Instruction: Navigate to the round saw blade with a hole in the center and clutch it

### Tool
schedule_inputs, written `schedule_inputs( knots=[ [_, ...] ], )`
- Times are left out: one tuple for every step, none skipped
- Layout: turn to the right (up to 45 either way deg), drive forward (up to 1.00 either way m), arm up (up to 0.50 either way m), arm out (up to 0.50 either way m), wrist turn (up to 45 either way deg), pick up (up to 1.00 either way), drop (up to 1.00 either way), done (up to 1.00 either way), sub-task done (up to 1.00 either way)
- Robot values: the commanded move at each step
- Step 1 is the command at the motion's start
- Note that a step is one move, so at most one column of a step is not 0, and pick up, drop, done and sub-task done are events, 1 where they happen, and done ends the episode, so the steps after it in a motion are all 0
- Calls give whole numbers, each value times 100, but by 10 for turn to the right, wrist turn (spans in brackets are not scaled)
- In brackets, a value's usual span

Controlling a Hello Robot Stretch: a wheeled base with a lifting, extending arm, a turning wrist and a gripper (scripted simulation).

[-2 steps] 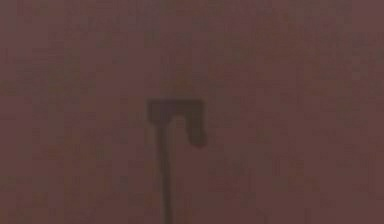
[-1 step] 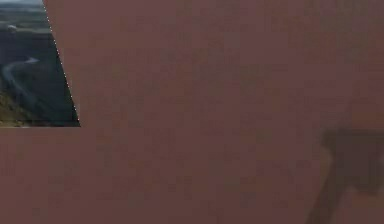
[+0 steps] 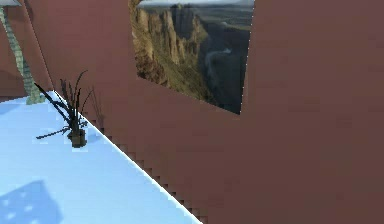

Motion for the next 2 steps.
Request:
schedule_inputs(
  knots=[
    [0,0,8,0,0,0,0,0,0],
    [0,0,0,42,0,0,0,0,0]
  ],
)
